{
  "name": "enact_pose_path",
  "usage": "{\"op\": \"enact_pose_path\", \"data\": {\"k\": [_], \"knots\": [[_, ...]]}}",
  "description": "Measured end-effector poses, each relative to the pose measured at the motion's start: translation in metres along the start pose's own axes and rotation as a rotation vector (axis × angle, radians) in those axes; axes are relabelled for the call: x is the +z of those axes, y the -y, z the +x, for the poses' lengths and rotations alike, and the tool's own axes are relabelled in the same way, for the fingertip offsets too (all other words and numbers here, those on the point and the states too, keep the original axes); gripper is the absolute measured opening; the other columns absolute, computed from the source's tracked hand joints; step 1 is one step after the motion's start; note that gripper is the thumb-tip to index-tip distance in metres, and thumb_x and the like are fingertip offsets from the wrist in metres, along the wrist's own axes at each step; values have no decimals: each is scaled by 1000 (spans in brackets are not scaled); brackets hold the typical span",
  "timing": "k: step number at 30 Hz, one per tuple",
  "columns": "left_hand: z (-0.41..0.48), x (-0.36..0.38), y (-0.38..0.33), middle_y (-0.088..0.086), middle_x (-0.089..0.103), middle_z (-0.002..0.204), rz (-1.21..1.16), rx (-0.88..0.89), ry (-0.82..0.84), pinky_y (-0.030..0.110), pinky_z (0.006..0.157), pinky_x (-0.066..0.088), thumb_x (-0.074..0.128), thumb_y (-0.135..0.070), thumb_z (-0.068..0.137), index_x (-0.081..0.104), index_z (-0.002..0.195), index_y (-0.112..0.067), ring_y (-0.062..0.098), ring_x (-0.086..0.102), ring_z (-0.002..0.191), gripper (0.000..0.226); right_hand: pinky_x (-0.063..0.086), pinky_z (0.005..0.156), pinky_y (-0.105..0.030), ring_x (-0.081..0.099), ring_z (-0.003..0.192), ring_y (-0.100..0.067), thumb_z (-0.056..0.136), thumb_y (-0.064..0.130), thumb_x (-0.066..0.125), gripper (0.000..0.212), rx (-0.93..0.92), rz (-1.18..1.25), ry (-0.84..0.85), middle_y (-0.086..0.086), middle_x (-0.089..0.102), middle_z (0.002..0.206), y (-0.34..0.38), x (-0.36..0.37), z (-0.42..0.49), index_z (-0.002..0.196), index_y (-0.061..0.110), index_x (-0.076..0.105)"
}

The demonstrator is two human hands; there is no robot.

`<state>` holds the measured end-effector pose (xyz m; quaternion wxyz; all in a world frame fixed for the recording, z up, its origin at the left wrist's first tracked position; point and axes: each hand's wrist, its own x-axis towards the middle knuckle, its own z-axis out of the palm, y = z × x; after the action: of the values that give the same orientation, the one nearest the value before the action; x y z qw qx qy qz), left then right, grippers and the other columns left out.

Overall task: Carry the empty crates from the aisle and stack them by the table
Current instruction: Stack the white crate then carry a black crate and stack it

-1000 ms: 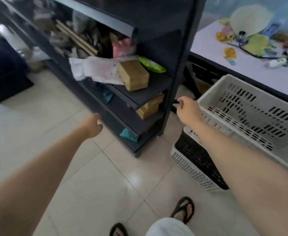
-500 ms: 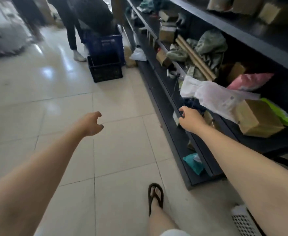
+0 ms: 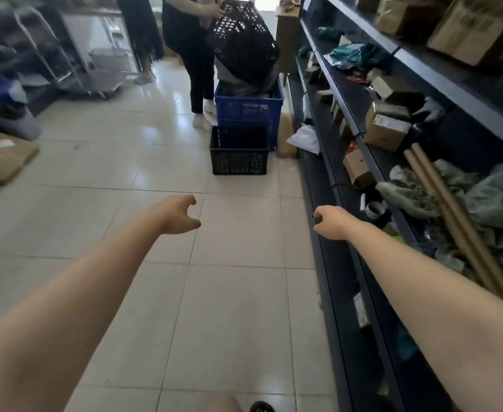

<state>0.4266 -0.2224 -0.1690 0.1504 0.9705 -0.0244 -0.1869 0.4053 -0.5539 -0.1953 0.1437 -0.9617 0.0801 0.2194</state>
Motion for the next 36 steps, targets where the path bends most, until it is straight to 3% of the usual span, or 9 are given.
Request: {"op": "enact_pose_path", "data": {"k": [7,10,18,23,27,31,36], "knots": [[171,-62,43,12,51,137,-15,-108,-38,33,97,39,60,-34,86,45,137,-13,29,49,124,58,44,92,-33,54,117,-30,91,16,49,38,-39,-108,74,-13,56,129,50,-64,178,126,3,56],[261,-95,54,13,51,137,-21,-126,-48,33,99,38,58,-32,87,45,137,-11,30,47,126,56,47,86,-34,57,109,-30,89,16,49,33,-26,-75,23,-15,60,120,72,-99,262,116,1,60],[463,-173,36,13,46,143,24,-117,-9,36,102,38,54,-31,89,40,140,-11,30,44,131,57,41,100,-33,50,124,-28,93,18,50,42,29,-10,107,-14,53,136,110,-175,437,132,3,52],[596,-186,16,15,49,140,-7,-127,12,37,102,40,53,-28,90,43,138,-9,32,48,127,52,43,92,-31,53,119,-27,90,22,55,42,76,48,113,-12,55,132,99,-216,562,130,7,54],[709,-193,1,15,60,125,-146,-127,-86,35,91,47,50,-21,89,54,126,-9,29,58,102,39,44,88,-30,56,113,-28,88,19,58,34,94,126,101,-14,60,124,82,-241,679,118,4,60],[809,-199,-13,16,58,128,-149,-187,10,35,96,43,51,-21,90,56,125,-6,32,55,115,38,44,72,-27,55,89,-24,89,16,56,31,113,143,190,-18,62,109,78,-265,781,114,-1,61],[910,-205,-20,18,54,134,-126,-246,134,35,100,40,51,-21,91,52,130,-5,33,51,122,42,43,76,-29,53,90,-23,91,17,54,32,124,119,273,-18,62,112,83,-299,885,116,-2,61]]}}
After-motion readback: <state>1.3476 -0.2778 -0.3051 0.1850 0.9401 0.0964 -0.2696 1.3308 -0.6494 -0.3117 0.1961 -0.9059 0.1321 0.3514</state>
